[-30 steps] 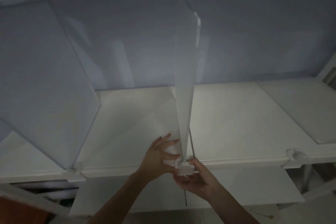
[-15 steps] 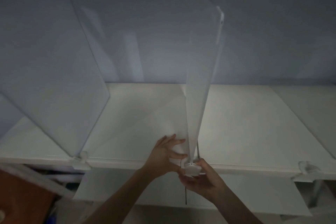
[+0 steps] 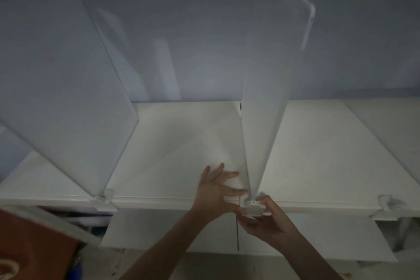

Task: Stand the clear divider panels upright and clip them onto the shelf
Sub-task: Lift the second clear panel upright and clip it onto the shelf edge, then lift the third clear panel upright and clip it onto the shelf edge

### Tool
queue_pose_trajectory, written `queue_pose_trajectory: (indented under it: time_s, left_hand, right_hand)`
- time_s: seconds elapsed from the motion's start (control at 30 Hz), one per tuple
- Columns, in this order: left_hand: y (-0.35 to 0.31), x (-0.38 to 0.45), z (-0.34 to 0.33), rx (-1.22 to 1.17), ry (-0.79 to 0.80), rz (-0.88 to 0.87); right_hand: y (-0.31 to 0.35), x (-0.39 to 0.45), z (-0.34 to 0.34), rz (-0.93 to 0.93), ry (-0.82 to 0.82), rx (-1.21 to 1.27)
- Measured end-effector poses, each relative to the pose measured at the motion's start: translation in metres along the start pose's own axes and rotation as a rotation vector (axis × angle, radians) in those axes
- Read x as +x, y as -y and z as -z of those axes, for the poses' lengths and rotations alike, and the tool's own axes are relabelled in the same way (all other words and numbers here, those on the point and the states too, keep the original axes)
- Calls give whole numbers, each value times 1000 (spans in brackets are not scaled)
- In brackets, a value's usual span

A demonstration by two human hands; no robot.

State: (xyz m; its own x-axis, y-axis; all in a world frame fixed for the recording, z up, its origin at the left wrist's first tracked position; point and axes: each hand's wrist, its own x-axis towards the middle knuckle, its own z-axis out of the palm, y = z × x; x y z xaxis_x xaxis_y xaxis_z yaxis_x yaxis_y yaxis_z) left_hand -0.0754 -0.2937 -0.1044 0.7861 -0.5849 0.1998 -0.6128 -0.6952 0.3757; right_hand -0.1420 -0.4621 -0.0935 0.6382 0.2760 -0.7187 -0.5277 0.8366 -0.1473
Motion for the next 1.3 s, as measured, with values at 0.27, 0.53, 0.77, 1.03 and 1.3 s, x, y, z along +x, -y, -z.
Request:
queue_pose_trajectory:
  time_s: [0.27, 0.53, 0.77, 1.03, 1.3]
  left_hand:
    - [-27, -22, -8, 22, -142, 57]
    - [-138, -3, -99, -399, -117, 388]
    - [-268, 108, -82, -534, -82, 118]
    - [-312, 212, -95, -340, 227, 38]
    - [-290, 306, -122, 175, 259, -326]
  right_hand:
    - [11, -34, 22, 12, -29, -372]
    - [96, -159, 121, 411, -212, -544]
    - [140, -243, 176, 830, -415, -735]
    - [212, -232, 184, 980, -778, -1468]
    - [326, -208, 198, 823, -1038, -1952]
